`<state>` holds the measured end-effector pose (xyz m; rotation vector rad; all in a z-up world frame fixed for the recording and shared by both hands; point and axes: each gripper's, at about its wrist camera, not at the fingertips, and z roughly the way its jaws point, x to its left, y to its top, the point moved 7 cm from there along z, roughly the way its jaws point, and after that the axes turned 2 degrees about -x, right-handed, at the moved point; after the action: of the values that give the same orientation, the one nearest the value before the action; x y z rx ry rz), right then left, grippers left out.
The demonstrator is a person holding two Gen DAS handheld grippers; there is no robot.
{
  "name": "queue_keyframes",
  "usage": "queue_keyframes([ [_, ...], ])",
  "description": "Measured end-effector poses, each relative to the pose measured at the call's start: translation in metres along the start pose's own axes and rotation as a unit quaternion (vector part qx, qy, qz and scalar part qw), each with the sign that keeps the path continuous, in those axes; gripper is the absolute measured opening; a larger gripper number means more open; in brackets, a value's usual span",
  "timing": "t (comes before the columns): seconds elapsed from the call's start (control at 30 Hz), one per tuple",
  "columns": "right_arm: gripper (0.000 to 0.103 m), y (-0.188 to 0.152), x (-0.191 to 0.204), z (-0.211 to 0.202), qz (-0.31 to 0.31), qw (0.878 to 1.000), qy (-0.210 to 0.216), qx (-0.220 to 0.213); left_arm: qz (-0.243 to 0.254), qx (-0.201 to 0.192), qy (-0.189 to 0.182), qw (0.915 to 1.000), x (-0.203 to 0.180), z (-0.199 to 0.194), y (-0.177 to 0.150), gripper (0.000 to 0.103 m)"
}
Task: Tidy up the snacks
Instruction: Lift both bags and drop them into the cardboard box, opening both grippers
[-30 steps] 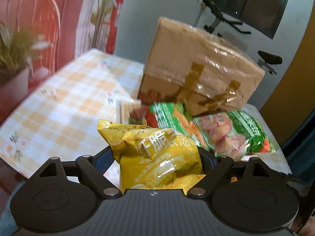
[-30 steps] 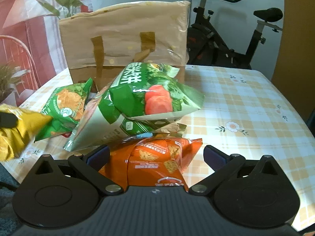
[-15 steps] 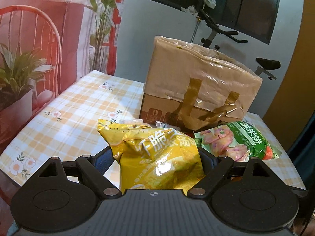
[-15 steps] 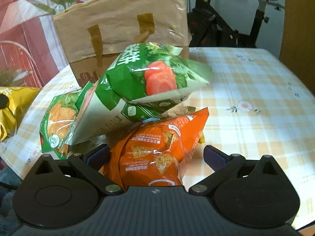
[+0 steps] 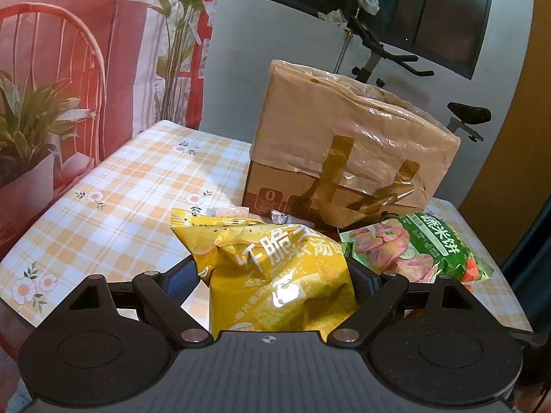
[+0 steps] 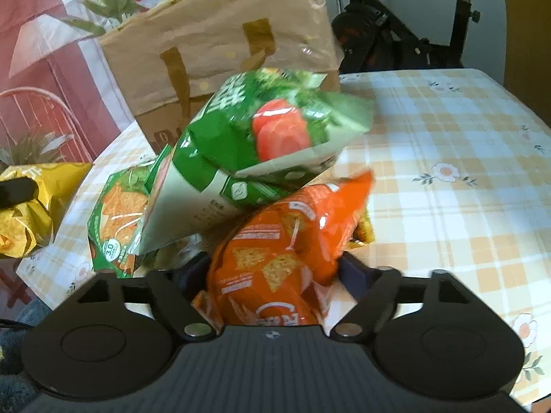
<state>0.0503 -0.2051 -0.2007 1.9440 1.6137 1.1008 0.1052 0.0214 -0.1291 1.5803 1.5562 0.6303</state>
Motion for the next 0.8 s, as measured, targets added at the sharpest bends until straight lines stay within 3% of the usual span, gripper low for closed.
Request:
queue_keyframes([
  [0.3, 0.072, 0.016, -0.027, -0.018, -0.054, 0.993, -0.101, -0.037, -0.005, 0.0, -0.001, 1.0, 0.001, 0.002, -0.001, 0.09],
  [0.57, 0.072, 0.015, -0.036, -0.018, -0.043, 0.993, -0.107, -0.038, -0.003, 0.002, -0.004, 1.0, 0.0, 0.004, 0.0, 0.09],
  [0.8, 0.072, 0.033, -0.059, -0.036, -0.04, 0.986, -0.146, -0.066, -0.015, -0.035, -0.02, 0.9991, 0.011, 0.0, 0.028, 0.09],
])
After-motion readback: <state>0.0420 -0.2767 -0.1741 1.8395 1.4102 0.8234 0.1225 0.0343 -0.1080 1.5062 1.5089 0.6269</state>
